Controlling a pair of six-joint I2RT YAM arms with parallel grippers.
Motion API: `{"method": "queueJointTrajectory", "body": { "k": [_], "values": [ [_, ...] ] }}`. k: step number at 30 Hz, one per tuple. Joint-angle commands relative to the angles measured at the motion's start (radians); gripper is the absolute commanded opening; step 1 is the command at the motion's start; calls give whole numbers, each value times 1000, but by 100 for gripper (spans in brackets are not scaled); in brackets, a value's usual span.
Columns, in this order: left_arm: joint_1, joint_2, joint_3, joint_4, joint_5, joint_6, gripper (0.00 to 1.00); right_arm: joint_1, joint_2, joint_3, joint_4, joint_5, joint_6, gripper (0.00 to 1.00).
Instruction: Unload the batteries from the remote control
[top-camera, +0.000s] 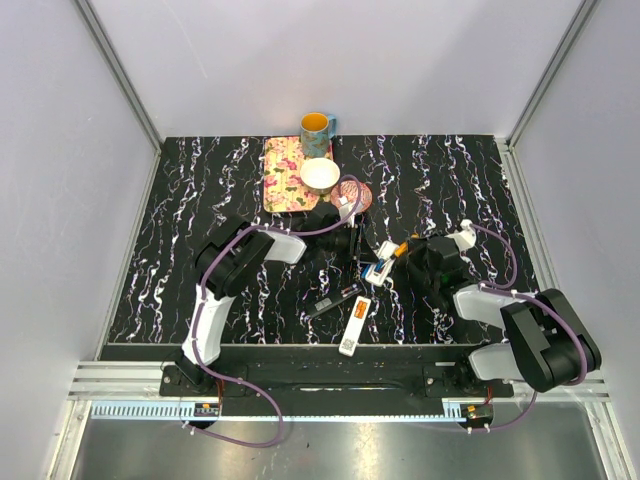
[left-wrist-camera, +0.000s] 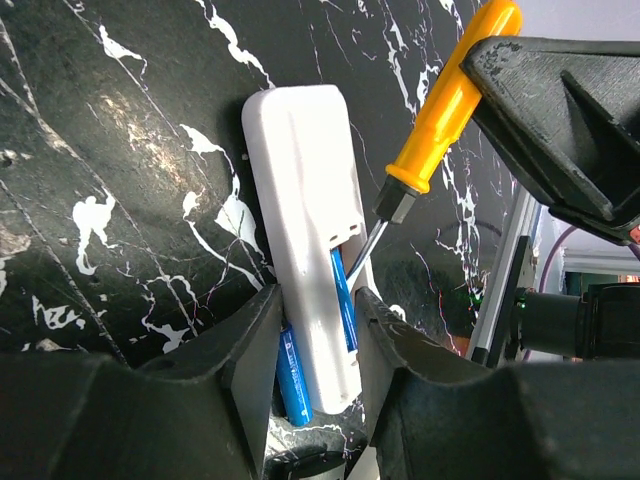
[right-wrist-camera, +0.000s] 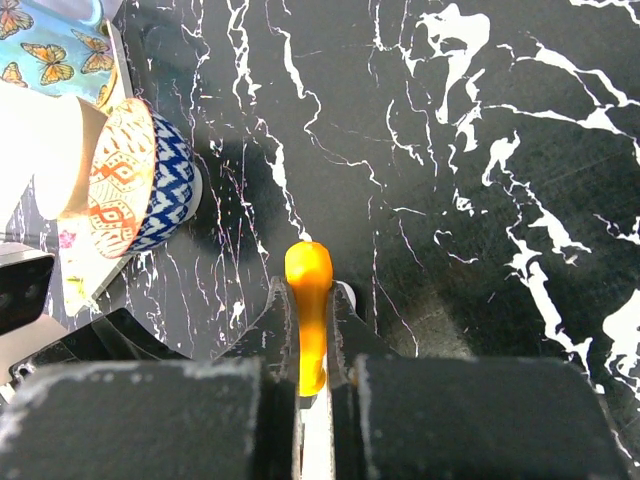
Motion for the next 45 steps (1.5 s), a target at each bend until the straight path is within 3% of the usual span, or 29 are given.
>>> {"method": "queueJointTrajectory", "body": {
  "k": [1, 11, 18, 23, 32, 37, 40, 42, 45],
  "values": [
    [-6, 14, 30, 27, 11, 4, 39, 9, 8, -19, 42, 16, 72, 0],
    [-7, 4, -41, 165, 57, -59, 39, -23, 70, -58, 74, 48, 185, 0],
    [-15, 13, -91, 254, 72, -117, 27, -55, 103, -75, 108, 31, 238, 0],
    [-21, 27, -105, 296, 69, -142, 13, -74, 100, -78, 109, 8, 244, 0],
    [-30, 40, -84, 181, 21, -79, 0, -85, 112, -50, 120, -31, 215, 0],
    [-30, 42, -81, 172, 18, -73, 0, -85, 135, -35, 149, -48, 199, 0],
    [-24, 30, -88, 191, 30, -74, 9, -85, 162, -33, 164, -48, 208, 0],
    [-15, 25, -105, 225, 58, -103, 23, -85, 178, -33, 184, -48, 216, 0],
    [-4, 27, -137, 352, 110, -183, 34, -85, 207, -30, 203, -50, 231, 0]
  ]
}}
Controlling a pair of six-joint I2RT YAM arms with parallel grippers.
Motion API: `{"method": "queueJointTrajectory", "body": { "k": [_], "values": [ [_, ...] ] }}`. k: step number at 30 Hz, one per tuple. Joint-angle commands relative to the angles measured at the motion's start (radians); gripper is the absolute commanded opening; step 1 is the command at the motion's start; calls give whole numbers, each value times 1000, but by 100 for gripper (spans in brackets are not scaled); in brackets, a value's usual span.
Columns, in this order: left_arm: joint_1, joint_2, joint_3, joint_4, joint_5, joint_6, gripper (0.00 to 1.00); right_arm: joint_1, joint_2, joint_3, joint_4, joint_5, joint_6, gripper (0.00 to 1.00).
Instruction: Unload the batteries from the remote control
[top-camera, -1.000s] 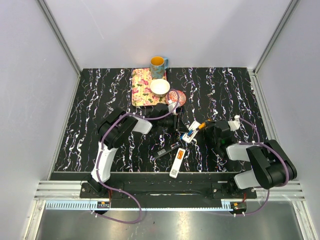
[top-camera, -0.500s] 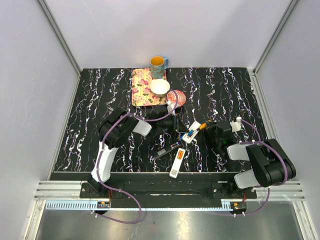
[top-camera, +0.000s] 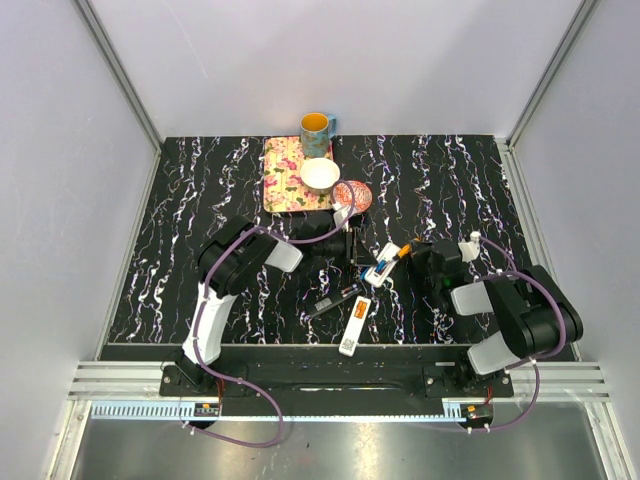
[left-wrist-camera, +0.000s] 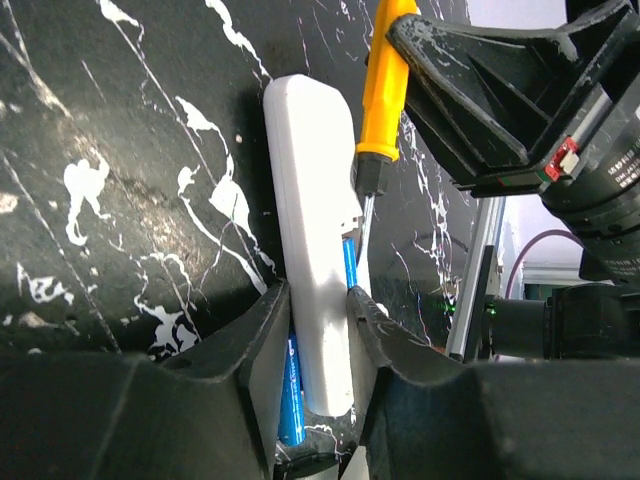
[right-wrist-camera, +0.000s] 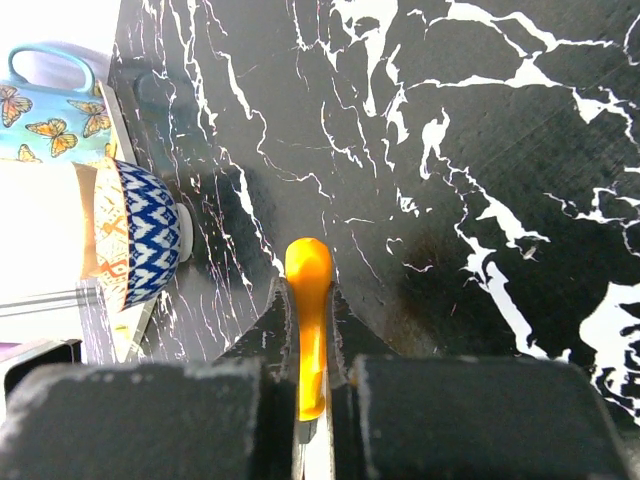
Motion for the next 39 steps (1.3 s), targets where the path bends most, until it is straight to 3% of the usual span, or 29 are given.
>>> {"method": "queueJointTrajectory", "body": {
  "k": [1, 5, 12, 22, 31, 35, 39],
  "values": [
    [-5, 10, -49, 192, 113, -79, 36, -4, 54, 22, 30, -9, 8, 0],
    [-5, 28, -73, 323, 145, -171, 43, -4, 87, 42, 42, -32, 19, 0],
    [-3, 36, -75, 358, 153, -189, 47, -4, 113, 63, 36, -38, 4, 0],
    [29, -31, -95, 176, 66, -105, 52, -4, 35, 79, -15, -3, -82, 0],
    [58, -220, -96, -80, -77, 119, 75, -3, -116, 116, -108, -35, -205, 0],
    [58, -288, -63, -127, -70, 202, 82, 1, -178, 134, -143, -113, -260, 0],
    [50, -299, -23, -81, 48, 196, 83, 16, -255, 140, -176, -156, -272, 0]
  ]
}}
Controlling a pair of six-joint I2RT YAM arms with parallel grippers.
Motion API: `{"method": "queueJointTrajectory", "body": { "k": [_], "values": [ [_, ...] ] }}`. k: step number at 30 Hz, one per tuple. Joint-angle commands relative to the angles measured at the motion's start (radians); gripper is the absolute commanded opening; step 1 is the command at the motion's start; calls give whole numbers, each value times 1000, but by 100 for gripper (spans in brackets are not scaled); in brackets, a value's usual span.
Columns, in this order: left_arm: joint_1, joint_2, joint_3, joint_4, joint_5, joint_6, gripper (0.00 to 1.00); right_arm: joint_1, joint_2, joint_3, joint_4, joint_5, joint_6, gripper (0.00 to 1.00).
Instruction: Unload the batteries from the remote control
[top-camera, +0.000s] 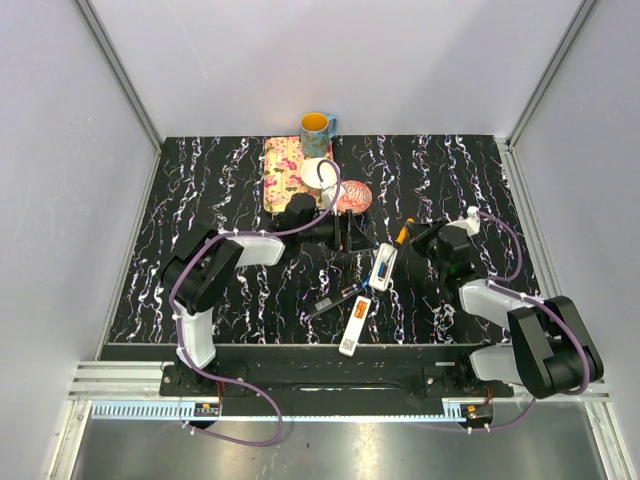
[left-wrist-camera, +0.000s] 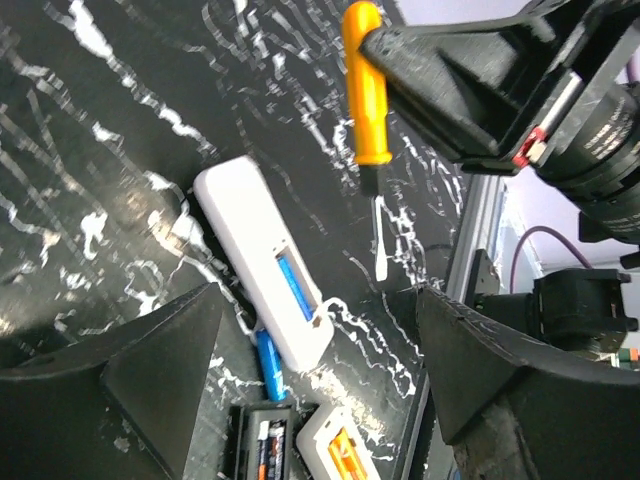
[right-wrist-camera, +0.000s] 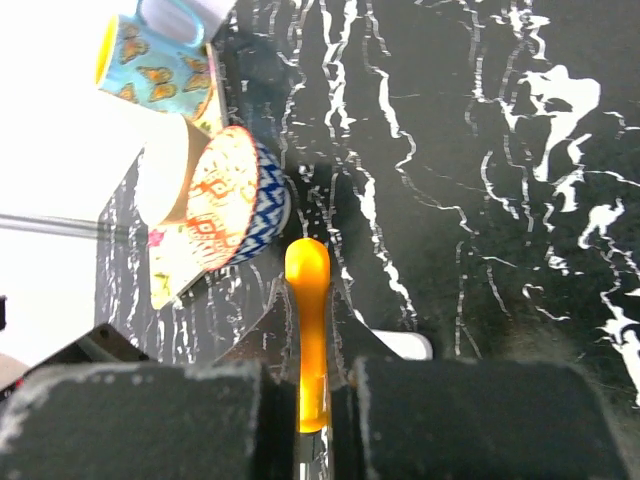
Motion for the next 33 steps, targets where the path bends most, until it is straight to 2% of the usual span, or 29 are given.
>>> {"method": "queueJointTrajectory", "body": {
  "k": [1, 7, 14, 18, 19, 20, 22, 25, 26, 27, 30, 31, 33],
  "values": [
    [-14, -40, 67, 38, 89, 54, 83, 25, -87, 46, -41, -67, -56, 0],
    [-67, 10, 159, -8, 109, 68, 82, 48, -140, 75, -71, -102, -50, 0],
    [-97, 58, 208, 41, 130, 26, 69, 63, -163, 89, -97, -136, -45, 0],
    [-98, 84, 232, 48, 136, 8, 54, 68, -179, 79, -94, -157, -36, 0],
    [-98, 86, 235, 54, 135, 3, 37, 70, -180, 79, -94, -159, -39, 0],
    [-98, 87, 231, 61, 123, 2, 28, 70, -182, 81, -104, -159, -42, 0],
    [-98, 79, 229, 52, 109, 11, 0, 71, -196, 84, -120, -202, -56, 0],
    [-91, 73, 231, 12, 96, 29, 0, 71, -219, 93, -155, -261, -134, 0],
    [-91, 67, 231, -4, 89, 40, 0, 71, -223, 96, -169, -277, -154, 3],
    [-91, 60, 229, -39, 84, 54, 0, 73, -232, 107, -176, -286, -169, 11],
    [-92, 15, 216, -134, 47, 124, 0, 65, -251, 128, -207, -367, -235, 49],
    [-92, -17, 209, -161, 31, 167, 0, 45, -252, 138, -244, -390, -242, 73],
    [-95, -46, 200, -224, -18, 199, 0, 16, -259, 167, -276, -436, -240, 87]
  ]
}}
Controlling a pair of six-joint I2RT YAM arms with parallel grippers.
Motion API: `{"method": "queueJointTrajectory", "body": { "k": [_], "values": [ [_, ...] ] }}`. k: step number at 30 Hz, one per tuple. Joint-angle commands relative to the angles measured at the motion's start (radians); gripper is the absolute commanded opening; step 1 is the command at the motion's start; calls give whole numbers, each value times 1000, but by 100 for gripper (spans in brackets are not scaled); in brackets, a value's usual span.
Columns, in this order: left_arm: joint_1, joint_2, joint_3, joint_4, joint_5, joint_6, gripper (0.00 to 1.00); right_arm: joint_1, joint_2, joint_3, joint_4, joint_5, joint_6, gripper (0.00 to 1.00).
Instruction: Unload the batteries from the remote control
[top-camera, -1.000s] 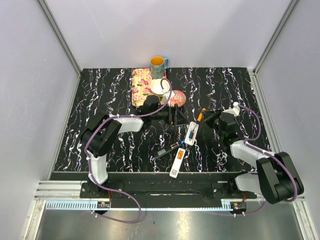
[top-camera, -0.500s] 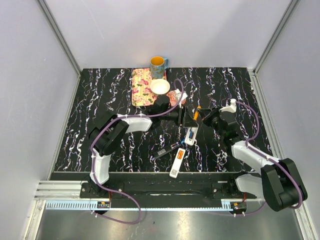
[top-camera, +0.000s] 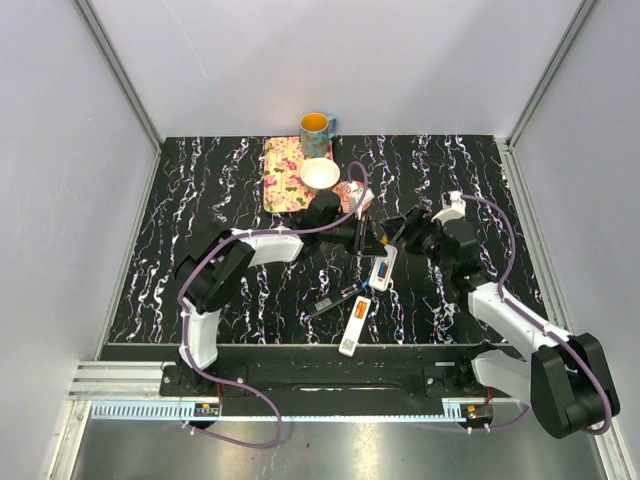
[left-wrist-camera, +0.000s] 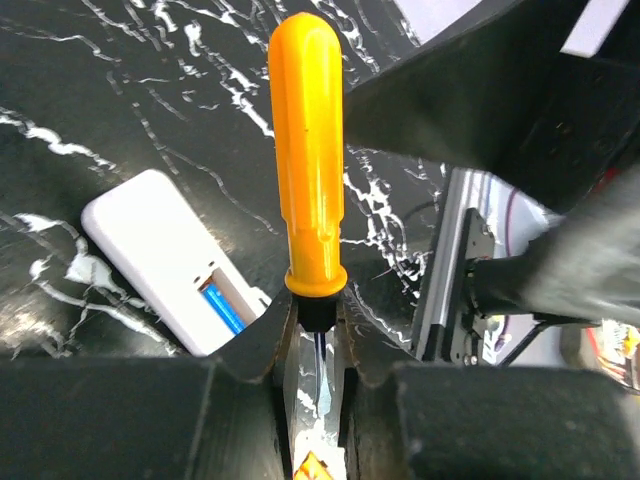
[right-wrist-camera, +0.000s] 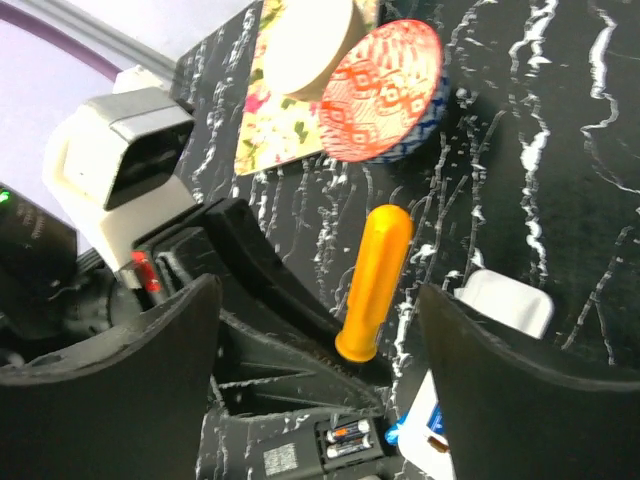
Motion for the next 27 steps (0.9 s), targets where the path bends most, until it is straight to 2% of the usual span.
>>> {"method": "queueJointTrajectory", "body": {
  "k": [1, 4, 7, 8, 11, 12, 16, 17, 18, 21, 22, 24, 25, 27],
  "values": [
    [3, -126, 0, -105, -111, 140, 0, -49, -36, 91, -68, -213, -48, 92],
    [-7, -173, -15, -140, -154, 180, 0, -82, -33, 131, -111, -281, -32, 92],
    [-30, -204, -8, -197, -180, 235, 0, -95, -7, 171, -131, -342, -29, 85],
    [-44, -212, -9, -203, -180, 245, 0, -96, 10, 190, -137, -354, -29, 77],
    [-53, -229, -9, -210, -156, 262, 0, -99, 35, 230, -192, -365, -26, 68],
    [-57, -236, -9, -210, -153, 263, 0, -102, 33, 234, -200, -368, -31, 57],
    [-63, -249, -14, -205, -147, 269, 0, -107, 21, 237, -227, -356, -28, 51],
    [-64, -253, -14, -205, -141, 271, 0, -108, 19, 235, -229, -354, -28, 47],
    [-64, -250, -12, -205, -134, 271, 0, -110, 18, 232, -230, -348, -20, 37],
    [-64, -250, -11, -205, -134, 269, 0, -118, 26, 232, -230, -362, -11, 32],
    [-64, -253, -11, -207, -137, 271, 0, -119, 29, 230, -230, -368, -8, 23],
    [-64, -259, -14, -208, -144, 272, 0, -124, 35, 227, -229, -379, -3, 15],
    [-64, -259, -14, -208, -147, 274, 0, -124, 36, 227, -229, -382, -2, 0],
    [-64, -262, -14, -211, -148, 275, 0, -128, 35, 224, -229, -388, -2, 0]
  ]
}}
